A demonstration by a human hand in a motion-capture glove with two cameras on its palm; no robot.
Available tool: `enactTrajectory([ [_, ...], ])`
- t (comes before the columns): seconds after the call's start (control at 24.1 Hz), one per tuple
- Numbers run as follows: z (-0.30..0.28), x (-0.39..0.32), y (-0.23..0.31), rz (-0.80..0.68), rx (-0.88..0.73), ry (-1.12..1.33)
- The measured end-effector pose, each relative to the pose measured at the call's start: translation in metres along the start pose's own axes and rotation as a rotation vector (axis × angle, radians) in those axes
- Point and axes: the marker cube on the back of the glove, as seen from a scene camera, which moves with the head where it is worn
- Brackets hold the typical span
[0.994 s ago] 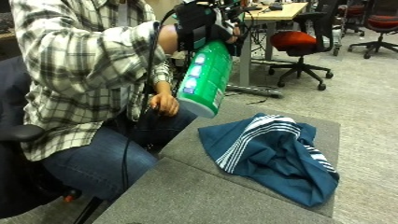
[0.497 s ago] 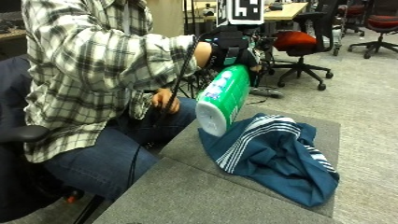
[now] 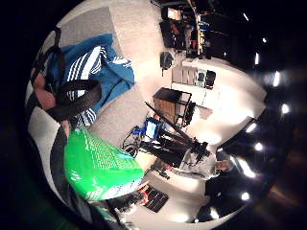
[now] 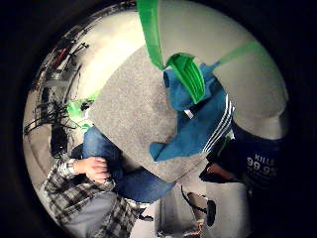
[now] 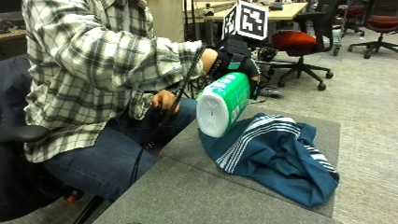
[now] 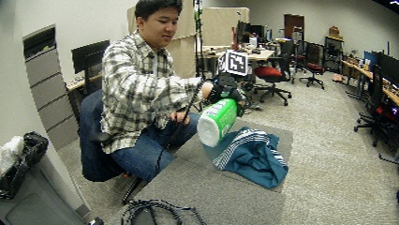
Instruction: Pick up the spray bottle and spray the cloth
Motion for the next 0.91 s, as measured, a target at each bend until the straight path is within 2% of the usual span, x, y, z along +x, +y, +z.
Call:
enactTrajectory([
  [0.46,0.005,-0.016,-0.003,-0.048,-0.023,0.045],
  [0.75,-0.006,-0.003,-0.002,-0.031,0.062,-0.022],
  [0.91,-0.021,0.013,0.007,0.029,0.195,-0.164],
])
